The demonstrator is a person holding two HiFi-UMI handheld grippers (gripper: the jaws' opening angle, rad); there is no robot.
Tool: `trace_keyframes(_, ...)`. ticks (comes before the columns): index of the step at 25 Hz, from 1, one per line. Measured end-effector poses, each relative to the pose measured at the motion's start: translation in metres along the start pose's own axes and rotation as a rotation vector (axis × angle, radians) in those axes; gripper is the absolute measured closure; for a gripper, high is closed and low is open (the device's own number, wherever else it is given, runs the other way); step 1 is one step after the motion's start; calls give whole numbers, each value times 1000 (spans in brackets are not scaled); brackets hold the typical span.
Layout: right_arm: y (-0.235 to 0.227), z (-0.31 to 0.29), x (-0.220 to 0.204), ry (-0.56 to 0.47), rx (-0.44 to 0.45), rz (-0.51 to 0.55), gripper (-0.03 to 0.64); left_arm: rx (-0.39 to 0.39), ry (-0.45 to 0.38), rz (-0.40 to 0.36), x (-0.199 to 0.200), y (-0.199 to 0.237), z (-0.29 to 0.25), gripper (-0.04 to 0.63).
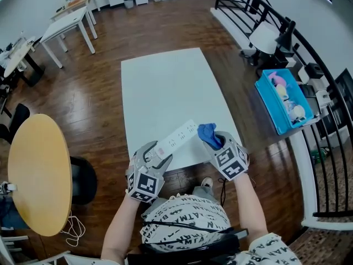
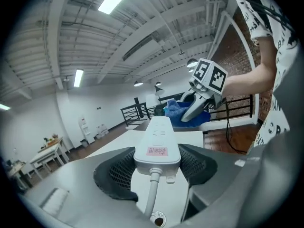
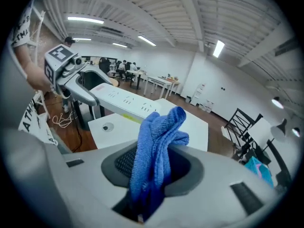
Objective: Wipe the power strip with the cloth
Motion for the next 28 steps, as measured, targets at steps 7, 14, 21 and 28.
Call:
trace_keyframes(7,22,-11,23,-44,43,-71,480,70,8,64,-1,5,-14,313)
trace_keyframes(14,58,-19,47,-83,121,-85,480,105,-5,116,-3,9,-23,313)
trace_keyframes(21,79,-21,59,-108,185,-79,480,89,-10,146,-8,13,-29,313)
trace_keyframes(28,76,-20,28,-57,166,-117,480,29,26,152,-41,16,-40,313)
Point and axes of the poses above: the fingertips, and each gripper's own axes: z backward along the fingers, y to its left, x out of its top, the point moved 1 cm from there along z, backward along the fingers, and after that the axes turned 14 degrees about z, right-handed, at the moved point
